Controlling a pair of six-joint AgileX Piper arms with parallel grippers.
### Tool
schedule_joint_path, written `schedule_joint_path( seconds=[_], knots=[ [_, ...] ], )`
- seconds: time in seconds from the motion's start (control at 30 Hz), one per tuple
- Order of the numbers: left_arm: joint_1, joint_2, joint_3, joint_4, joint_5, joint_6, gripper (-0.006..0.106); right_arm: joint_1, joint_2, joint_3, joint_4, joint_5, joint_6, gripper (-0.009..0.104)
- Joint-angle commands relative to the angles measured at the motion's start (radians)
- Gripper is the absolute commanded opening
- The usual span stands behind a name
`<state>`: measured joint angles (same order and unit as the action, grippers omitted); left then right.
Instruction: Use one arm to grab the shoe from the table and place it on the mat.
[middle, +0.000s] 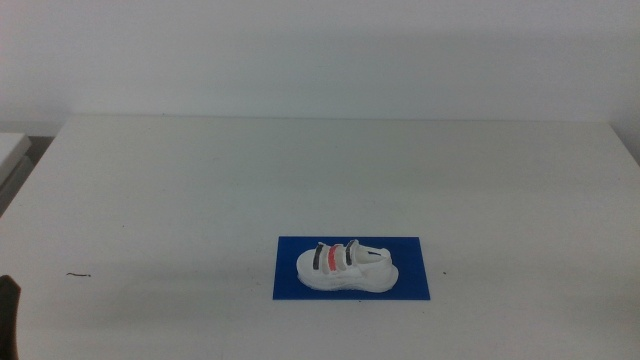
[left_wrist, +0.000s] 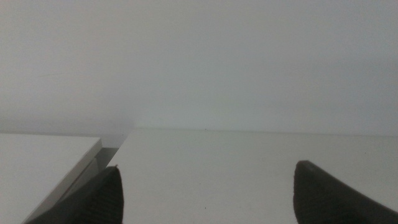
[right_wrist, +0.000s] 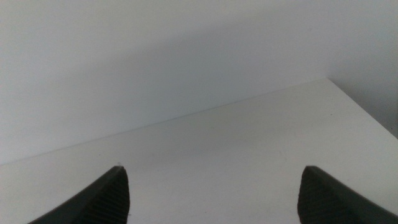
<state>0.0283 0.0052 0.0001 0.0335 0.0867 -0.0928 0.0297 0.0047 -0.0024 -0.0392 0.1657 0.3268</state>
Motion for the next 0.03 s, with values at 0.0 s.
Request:
schedule_joint_path(
  seconds=[0.0],
  knots=[
    [0.000, -0.005, 0.000, 0.001, -0.015, -0.009, 0.094, 0.002, -0.005, 0.002, -0.006, -0.009, -0.006, 0.079]
  ],
)
